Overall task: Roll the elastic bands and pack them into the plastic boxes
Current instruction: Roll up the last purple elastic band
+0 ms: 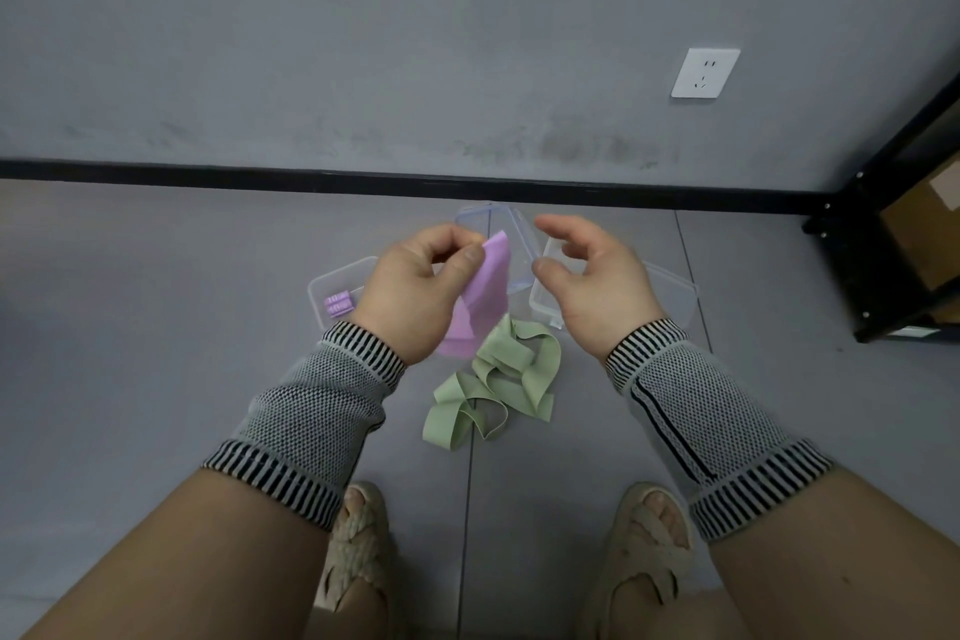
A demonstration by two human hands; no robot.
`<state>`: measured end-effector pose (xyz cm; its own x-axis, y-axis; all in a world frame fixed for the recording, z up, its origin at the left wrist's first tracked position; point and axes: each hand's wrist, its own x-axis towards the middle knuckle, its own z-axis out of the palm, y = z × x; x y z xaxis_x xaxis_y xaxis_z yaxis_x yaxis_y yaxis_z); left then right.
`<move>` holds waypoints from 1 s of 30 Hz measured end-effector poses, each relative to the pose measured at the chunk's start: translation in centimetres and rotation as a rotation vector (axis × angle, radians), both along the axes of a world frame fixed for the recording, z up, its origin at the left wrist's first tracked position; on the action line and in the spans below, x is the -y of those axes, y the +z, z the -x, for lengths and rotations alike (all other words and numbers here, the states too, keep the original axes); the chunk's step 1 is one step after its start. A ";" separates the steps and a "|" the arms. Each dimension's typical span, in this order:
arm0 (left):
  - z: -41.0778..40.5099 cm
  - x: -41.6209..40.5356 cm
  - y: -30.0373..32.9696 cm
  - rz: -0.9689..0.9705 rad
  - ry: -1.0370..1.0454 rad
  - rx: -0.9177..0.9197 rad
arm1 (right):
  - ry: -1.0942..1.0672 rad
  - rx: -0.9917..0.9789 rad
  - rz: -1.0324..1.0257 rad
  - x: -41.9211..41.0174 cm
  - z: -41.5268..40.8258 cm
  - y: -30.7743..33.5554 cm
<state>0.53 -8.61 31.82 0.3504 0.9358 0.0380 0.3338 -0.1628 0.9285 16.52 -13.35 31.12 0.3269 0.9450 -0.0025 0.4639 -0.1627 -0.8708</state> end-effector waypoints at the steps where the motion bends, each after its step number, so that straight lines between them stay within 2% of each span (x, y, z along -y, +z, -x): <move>1: 0.0 0.0 0.0 -0.016 -0.036 -0.025 | 0.020 -0.015 -0.005 0.0 0.1 0.0; 5: -0.2 0.0 -0.3 -0.128 -0.093 -0.122 | 0.106 -0.303 0.017 0.1 0.1 -0.1; 6: -0.2 0.0 -0.4 -0.140 -0.089 -0.127 | 0.133 -0.320 0.034 0.1 0.1 -0.1; 11: -0.2 -0.1 -0.5 -0.158 -0.091 -0.098 | 0.157 -0.271 0.034 0.1 0.2 -0.2; 15: -0.4 0.3 -0.3 -0.160 -0.081 -0.119 | 0.137 -0.146 -0.029 0.0 0.3 0.0; 21: -0.8 0.0 -0.6 -0.117 0.159 -0.120 | -0.001 -0.266 -0.031 -0.3 0.3 0.3; 25: -1.3 0.9 -0.5 -0.004 -0.017 -0.070 | -0.086 -0.183 -0.023 -0.5 0.1 0.2; 30: -2.2 2.0 -0.8 -0.069 -0.054 -0.285 | -0.079 -0.075 0.033 -0.6 0.3 -0.3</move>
<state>2.68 -10.62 31.06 0.4055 0.9141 -0.0064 0.5688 -0.2469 0.7846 16.23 -12.76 30.82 0.3984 0.9152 -0.0607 0.3821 -0.2257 -0.8961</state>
